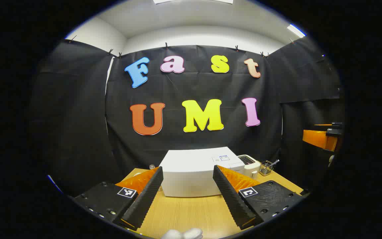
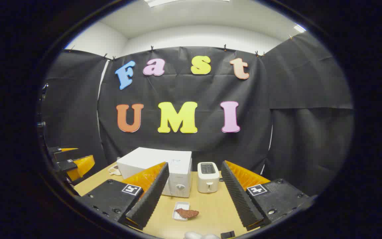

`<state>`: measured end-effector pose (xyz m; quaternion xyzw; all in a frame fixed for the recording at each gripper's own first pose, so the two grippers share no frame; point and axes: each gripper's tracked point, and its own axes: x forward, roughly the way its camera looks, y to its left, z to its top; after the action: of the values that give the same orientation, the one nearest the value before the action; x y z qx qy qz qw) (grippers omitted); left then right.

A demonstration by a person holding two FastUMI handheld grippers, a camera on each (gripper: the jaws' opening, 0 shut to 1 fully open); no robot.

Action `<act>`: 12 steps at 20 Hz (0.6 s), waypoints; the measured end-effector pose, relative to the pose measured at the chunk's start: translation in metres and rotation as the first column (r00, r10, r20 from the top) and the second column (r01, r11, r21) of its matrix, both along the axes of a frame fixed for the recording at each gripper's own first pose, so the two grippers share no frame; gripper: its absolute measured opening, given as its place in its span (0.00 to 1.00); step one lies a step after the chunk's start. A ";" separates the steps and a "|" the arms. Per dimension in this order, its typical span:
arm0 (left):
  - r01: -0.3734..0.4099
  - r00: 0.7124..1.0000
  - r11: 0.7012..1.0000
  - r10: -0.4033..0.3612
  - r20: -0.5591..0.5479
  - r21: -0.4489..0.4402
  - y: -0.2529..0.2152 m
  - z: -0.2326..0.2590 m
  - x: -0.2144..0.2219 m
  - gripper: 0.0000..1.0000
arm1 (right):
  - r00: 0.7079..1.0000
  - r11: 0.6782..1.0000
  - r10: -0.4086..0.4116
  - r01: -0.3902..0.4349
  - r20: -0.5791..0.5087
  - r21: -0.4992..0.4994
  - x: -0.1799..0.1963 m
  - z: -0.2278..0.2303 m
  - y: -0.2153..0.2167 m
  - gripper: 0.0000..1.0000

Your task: Open the microwave oven with the left hand, put the food in, and close the microwave oven.

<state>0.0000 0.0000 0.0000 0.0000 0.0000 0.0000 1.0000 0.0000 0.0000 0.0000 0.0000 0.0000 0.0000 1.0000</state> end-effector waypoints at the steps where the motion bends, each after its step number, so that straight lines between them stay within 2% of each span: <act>1: 0.004 1.000 1.000 -0.004 0.000 0.001 -0.001 0.001 0.003 0.96 | 1.000 1.000 0.000 0.000 -0.002 0.002 0.001 0.000 -0.001 1.00; 9: -0.008 1.000 1.000 0.008 -0.008 -0.002 -0.006 -0.002 0.014 0.96 | 1.000 1.000 -0.001 0.002 -0.010 0.011 0.009 -0.003 -0.008 1.00; 10: -0.012 1.000 1.000 0.012 -0.002 0.002 -0.005 -0.001 0.014 0.96 | 1.000 1.000 -0.003 0.003 -0.009 0.010 0.011 -0.001 -0.008 0.94; 11: -0.010 1.000 1.000 0.010 0.002 0.004 -0.006 0.000 0.016 0.96 | 1.000 1.000 0.000 0.000 -0.007 0.008 0.012 -0.001 -0.007 1.00; 12: -0.008 1.000 1.000 0.008 0.003 0.003 -0.008 -0.001 0.017 0.96 | 1.000 1.000 0.000 0.000 -0.007 0.006 0.014 -0.002 -0.007 0.94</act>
<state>0.0173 -0.0075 -0.0007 0.0014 -0.0017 0.0039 1.0000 0.0138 -0.0069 -0.0019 0.0029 0.0035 -0.0001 1.0000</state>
